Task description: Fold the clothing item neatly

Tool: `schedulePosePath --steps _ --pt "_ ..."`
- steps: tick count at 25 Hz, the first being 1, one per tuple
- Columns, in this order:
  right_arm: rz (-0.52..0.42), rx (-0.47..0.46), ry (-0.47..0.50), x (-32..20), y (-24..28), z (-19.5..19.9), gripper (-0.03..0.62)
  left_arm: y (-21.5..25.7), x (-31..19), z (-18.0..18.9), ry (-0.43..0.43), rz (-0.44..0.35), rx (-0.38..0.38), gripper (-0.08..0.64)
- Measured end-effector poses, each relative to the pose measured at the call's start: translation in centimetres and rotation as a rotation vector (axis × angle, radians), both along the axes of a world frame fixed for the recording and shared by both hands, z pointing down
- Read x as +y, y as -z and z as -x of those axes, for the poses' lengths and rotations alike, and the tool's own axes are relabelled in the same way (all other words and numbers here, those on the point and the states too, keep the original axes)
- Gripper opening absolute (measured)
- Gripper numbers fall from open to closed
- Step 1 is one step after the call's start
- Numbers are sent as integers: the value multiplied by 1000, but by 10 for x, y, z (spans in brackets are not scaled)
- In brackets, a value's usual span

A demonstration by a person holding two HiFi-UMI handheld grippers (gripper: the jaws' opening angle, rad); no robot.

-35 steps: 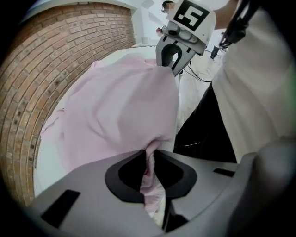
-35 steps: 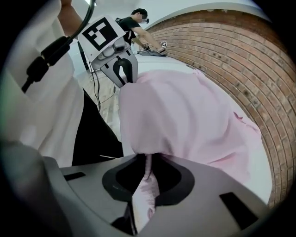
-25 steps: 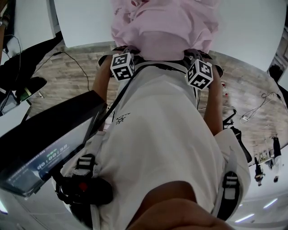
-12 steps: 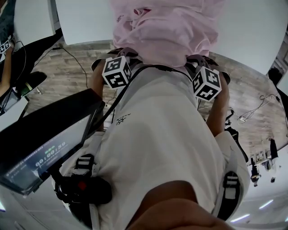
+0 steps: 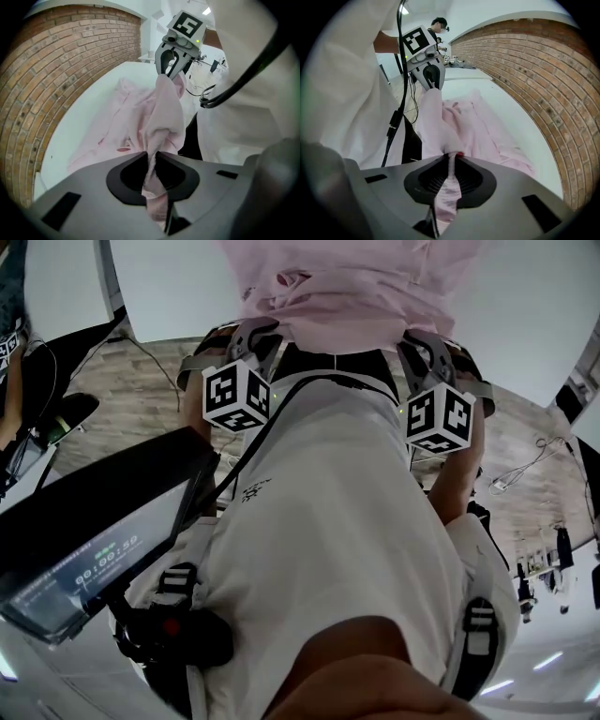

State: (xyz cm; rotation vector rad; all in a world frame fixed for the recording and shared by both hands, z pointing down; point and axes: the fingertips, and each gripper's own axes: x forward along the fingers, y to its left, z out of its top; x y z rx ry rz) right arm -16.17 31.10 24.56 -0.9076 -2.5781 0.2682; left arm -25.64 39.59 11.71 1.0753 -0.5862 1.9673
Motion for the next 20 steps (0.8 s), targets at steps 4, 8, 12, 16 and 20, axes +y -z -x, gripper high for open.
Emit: schedulePosePath --steps 4,8,12,16,20 --pt "-33 -4 -66 -11 2 9 51 -3 -22 11 -50 -72 -81 52" --pt "-69 -15 -120 -25 1 19 51 -9 -35 18 -97 -88 -123 52" --pt "-94 -27 -185 -44 0 28 51 -14 -54 27 -151 -100 -122 52" --pt "-127 -30 -246 -68 -6 39 51 -13 -75 44 -178 -124 -146 52" --pt "-169 -31 -297 -90 -14 52 51 -13 -93 63 -209 -151 -175 52"
